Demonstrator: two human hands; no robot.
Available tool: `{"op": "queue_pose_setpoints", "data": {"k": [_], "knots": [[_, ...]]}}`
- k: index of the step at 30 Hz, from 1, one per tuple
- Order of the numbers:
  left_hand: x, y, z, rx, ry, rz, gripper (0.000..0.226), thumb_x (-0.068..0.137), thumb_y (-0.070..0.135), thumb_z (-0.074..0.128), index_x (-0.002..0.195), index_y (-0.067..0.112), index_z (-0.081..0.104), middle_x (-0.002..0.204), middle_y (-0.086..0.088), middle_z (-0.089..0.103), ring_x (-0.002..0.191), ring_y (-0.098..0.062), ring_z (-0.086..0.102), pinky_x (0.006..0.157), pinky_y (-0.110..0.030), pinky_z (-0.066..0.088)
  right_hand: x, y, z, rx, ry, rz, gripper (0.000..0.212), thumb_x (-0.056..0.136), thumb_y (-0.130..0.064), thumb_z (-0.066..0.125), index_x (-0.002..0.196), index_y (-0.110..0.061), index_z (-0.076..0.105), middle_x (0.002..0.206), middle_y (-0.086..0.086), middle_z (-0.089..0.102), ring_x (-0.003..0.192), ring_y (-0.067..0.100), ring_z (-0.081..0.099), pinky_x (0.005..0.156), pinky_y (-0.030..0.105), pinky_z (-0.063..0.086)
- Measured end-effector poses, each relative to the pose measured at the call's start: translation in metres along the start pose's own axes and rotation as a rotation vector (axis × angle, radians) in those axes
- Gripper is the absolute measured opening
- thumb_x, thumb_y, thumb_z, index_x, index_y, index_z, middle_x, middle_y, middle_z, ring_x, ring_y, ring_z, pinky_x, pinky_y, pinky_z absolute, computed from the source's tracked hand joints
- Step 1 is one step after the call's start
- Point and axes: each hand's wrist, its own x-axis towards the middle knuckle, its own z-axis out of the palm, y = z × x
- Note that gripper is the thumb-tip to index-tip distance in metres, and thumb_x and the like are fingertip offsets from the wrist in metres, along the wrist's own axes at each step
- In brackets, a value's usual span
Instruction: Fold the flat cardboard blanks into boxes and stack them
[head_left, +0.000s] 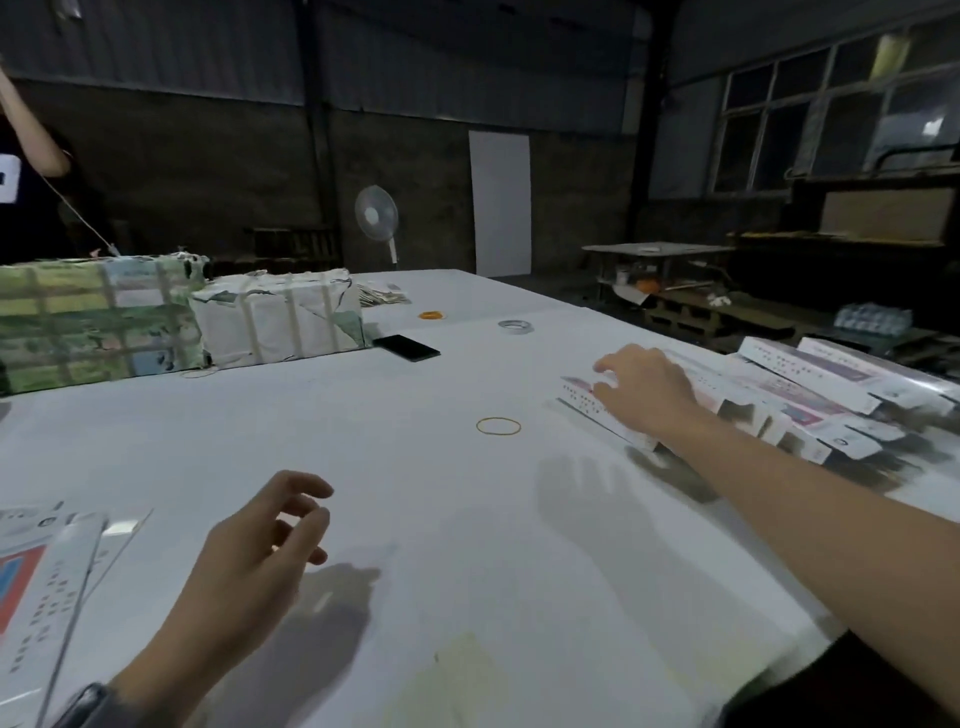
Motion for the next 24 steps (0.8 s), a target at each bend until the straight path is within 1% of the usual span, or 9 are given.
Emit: {"op": "queue_pose_setpoints", "data": {"k": [2, 5, 7, 10, 12, 16, 19, 21, 24], "knots": [[0.001, 0.0, -0.001, 0.064, 0.004, 0.005, 0.029, 0.097, 0.014, 0.058, 0.094, 0.043, 0.062, 0.09, 0.015, 0.066, 0.073, -0.009, 0.071, 0.055, -0.03, 0.052, -0.009, -0.039, 0.004, 0.126, -0.008, -0.095, 0.033, 0.097, -0.037, 0.052, 0.127, -0.031, 0.063, 0.137, -0.001, 0.055, 0.127, 0.028, 0.047, 0.101, 0.039, 0.044], [0.003, 0.001, -0.005, 0.211, 0.056, 0.04, 0.028, 0.095, 0.015, 0.059, 0.087, 0.042, 0.06, 0.085, 0.022, 0.066, 0.076, -0.005, 0.066, 0.06, -0.021, 0.048, -0.034, -0.108, 0.012, 0.392, -0.049, -0.245, 0.031, 0.094, -0.036, 0.055, 0.123, -0.031, 0.065, 0.133, -0.004, 0.057, 0.124, 0.021, 0.049, 0.103, 0.038, 0.042], [0.007, 0.0, -0.009, 0.314, 0.078, 0.034, 0.025, 0.095, 0.019, 0.059, 0.087, 0.043, 0.057, 0.082, 0.018, 0.067, 0.079, -0.004, 0.064, 0.068, -0.033, 0.051, -0.056, -0.155, 0.018, 0.553, -0.109, -0.341, 0.031, 0.093, -0.036, 0.057, 0.122, -0.032, 0.065, 0.128, -0.005, 0.059, 0.119, 0.018, 0.052, 0.1, 0.035, 0.042], [0.012, -0.01, -0.023, 0.493, 0.071, -0.038, 0.015, 0.096, 0.023, 0.057, 0.102, 0.036, 0.058, 0.098, 0.011, 0.066, 0.099, -0.018, 0.061, 0.082, -0.04, 0.051, -0.088, -0.221, 0.027, 0.72, -0.197, -0.474, 0.031, 0.092, -0.037, 0.058, 0.122, -0.033, 0.065, 0.125, -0.006, 0.06, 0.115, 0.015, 0.054, 0.1, 0.034, 0.042], [0.015, -0.019, -0.035, 0.685, 0.078, -0.124, 0.022, 0.096, 0.027, 0.054, 0.117, 0.031, 0.057, 0.114, 0.004, 0.062, 0.111, -0.023, 0.052, 0.086, -0.04, 0.047, -0.111, -0.248, 0.039, 0.808, -0.227, -0.532, 0.032, 0.093, -0.035, 0.057, 0.124, -0.031, 0.064, 0.124, -0.008, 0.061, 0.115, 0.013, 0.053, 0.1, 0.033, 0.042], [0.016, -0.03, -0.059, 0.877, 0.092, -0.358, 0.043, 0.094, 0.032, 0.05, 0.136, 0.03, 0.043, 0.139, -0.004, 0.047, 0.128, -0.035, 0.039, 0.102, -0.048, 0.041, -0.131, -0.262, 0.065, 0.759, -0.233, -0.63, 0.033, 0.097, -0.033, 0.054, 0.128, -0.03, 0.061, 0.127, -0.011, 0.059, 0.12, 0.011, 0.046, 0.099, 0.029, 0.04], [0.015, -0.041, -0.076, 0.929, 0.064, -0.551, 0.047, 0.092, 0.037, 0.048, 0.137, 0.03, 0.037, 0.142, -0.007, 0.043, 0.128, -0.042, 0.038, 0.105, -0.054, 0.036, -0.13, -0.256, 0.07, 0.828, -0.205, -0.635, 0.029, 0.095, -0.029, 0.057, 0.123, -0.03, 0.065, 0.114, -0.017, 0.06, 0.11, 0.004, 0.047, 0.092, 0.022, 0.038], [0.014, -0.048, -0.086, 0.881, 0.027, -0.645, 0.05, 0.092, 0.041, 0.048, 0.139, 0.029, 0.035, 0.141, -0.012, 0.044, 0.126, -0.046, 0.042, 0.106, -0.055, 0.037, -0.128, -0.253, 0.069, 0.871, -0.189, -0.612, 0.027, 0.094, -0.027, 0.057, 0.12, -0.03, 0.066, 0.106, -0.019, 0.057, 0.105, 0.0, 0.046, 0.088, 0.02, 0.037], [0.015, -0.053, -0.093, 0.825, 0.036, -0.643, 0.052, 0.093, 0.035, 0.052, 0.141, 0.026, 0.034, 0.139, -0.015, 0.045, 0.122, -0.044, 0.05, 0.104, -0.054, 0.041, -0.129, -0.251, 0.071, 0.869, -0.217, -0.612, 0.027, 0.094, -0.025, 0.057, 0.119, -0.029, 0.067, 0.103, -0.018, 0.057, 0.104, 0.001, 0.045, 0.087, 0.021, 0.037]]}}
